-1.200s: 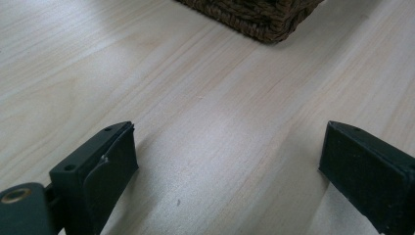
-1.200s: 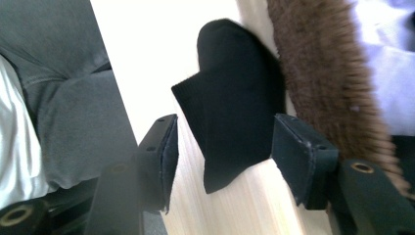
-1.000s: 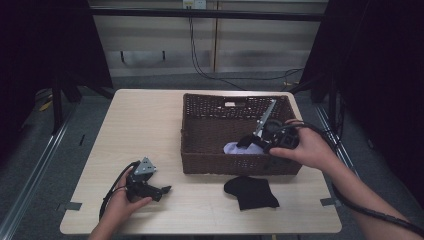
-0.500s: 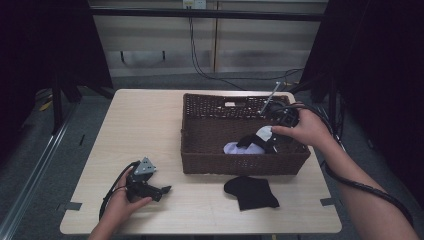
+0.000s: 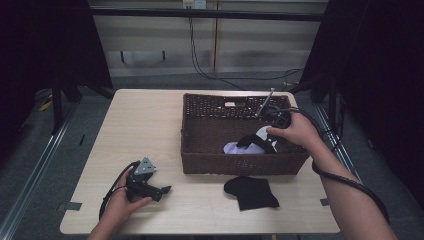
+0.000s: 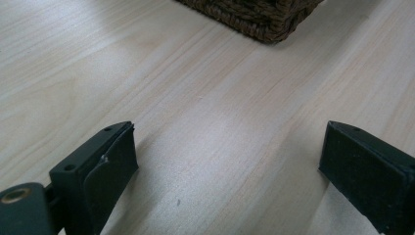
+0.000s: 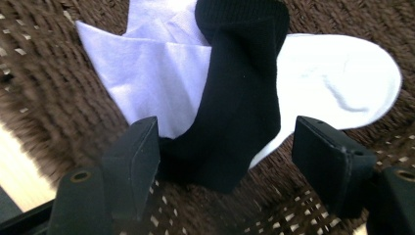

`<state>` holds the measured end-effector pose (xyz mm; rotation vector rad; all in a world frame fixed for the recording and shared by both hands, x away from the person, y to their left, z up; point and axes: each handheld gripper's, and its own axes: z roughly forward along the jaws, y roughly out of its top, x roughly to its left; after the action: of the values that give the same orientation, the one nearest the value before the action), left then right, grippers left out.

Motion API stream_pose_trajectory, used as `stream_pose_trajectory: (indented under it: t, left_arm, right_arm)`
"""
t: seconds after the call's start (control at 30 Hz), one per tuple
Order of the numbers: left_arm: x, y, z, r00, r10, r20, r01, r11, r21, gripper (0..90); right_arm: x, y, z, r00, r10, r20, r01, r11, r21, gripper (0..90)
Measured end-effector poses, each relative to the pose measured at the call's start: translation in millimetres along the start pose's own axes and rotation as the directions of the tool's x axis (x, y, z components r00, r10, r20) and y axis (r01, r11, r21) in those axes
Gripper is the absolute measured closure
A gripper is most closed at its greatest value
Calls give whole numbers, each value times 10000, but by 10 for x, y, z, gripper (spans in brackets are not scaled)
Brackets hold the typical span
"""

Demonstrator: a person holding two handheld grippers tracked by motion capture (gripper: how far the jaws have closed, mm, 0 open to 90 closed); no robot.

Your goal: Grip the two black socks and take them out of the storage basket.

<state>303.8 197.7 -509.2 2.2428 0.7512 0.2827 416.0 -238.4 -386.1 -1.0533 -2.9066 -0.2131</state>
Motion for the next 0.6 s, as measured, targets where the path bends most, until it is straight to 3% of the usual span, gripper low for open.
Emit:
stream_pose_trajectory:
  t: [0.23,0.37,0.4,0.43,0.47,0.53,0.6]
  left_arm:
    - [0,0,0,10000,2,-1,-2,10000,-3,61]
    - [0,0,0,10000,3,-5,-3,10000,0,61]
    - [-2,-2,2,10000,-12,-24,12,10000,-24,61]
    - [-1,0,-1,10000,-12,-3,12,10000,12,61]
    - [-1,0,-1,10000,-12,-3,12,10000,12,61]
    - [-1,0,0,10000,-11,-3,11,10000,8,60]
    - [2,0,-1,10000,46,8,-46,10000,22,60]
  right_arm:
    - [1,91,173,10000,-52,-29,52,9999,157,390]
    - [-6,110,250,9999,-113,-55,115,9990,430,649]
    - [-6,110,250,9999,-113,-55,115,9990,430,649]
    - [-9,105,229,10000,0,-26,1,9991,427,782]
    - [-9,105,229,10000,0,-26,1,9991,427,782]
    - [-18,88,126,9999,104,-42,-102,9994,326,870]
    - [-25,68,53,10000,38,7,-38,9997,230,884]
